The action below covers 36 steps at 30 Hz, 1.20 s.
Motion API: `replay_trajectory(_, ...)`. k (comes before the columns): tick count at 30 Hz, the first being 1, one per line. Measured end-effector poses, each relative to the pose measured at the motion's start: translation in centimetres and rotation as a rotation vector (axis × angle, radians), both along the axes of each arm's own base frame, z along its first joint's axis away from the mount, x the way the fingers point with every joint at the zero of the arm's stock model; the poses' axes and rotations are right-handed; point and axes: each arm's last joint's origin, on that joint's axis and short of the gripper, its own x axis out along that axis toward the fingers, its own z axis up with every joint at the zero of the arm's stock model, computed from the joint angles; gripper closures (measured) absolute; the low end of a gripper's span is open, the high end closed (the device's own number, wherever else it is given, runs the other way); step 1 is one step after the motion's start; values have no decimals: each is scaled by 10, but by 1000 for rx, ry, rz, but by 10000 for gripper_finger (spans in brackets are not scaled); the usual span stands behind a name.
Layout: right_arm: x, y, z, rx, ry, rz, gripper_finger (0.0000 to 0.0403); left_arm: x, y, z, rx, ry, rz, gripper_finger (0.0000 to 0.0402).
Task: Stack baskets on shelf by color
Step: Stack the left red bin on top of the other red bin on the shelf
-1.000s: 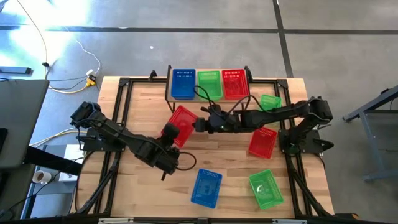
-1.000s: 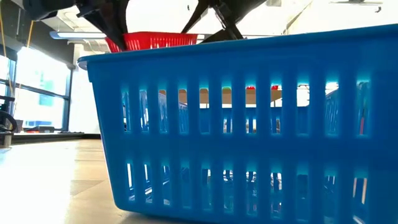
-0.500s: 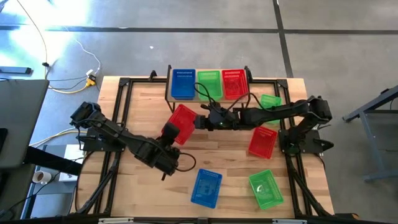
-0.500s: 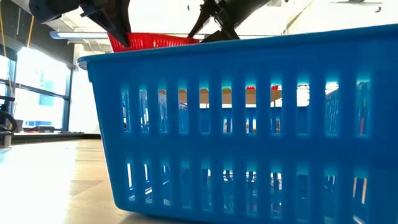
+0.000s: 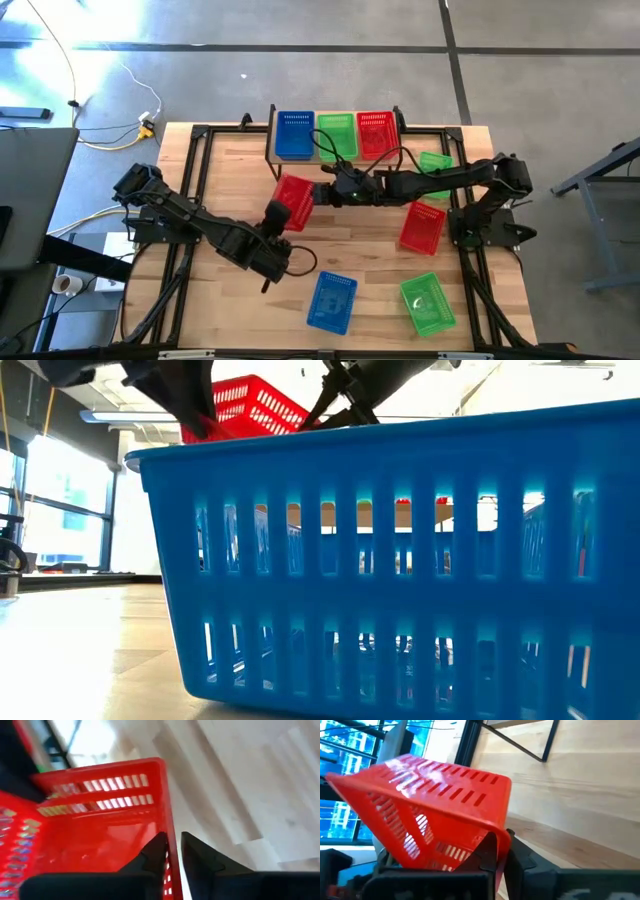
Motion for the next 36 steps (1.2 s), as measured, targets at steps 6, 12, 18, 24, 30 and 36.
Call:
replay_trajectory(6,0,0,0,-14,1,-10,402,0,1,-1,-93,-38,92,295)
replay_trajectory(12,-1,-2,-1,-34,19,-42,402,-1,-2,-1,-133,-102,185,234)
replay_trajectory(18,-3,-4,-4,-47,51,-83,402,-3,-9,-1,-146,-113,181,202)
replay_trajectory(24,-4,-5,-5,-56,62,-118,402,-7,-18,-1,-133,-148,181,201)
replay_trajectory(30,-5,-5,-5,-61,61,-142,402,-9,-23,1,-53,-212,173,199)
replay_trajectory(36,-7,-8,-8,-74,90,-191,403,-9,-27,3,18,-275,161,201)
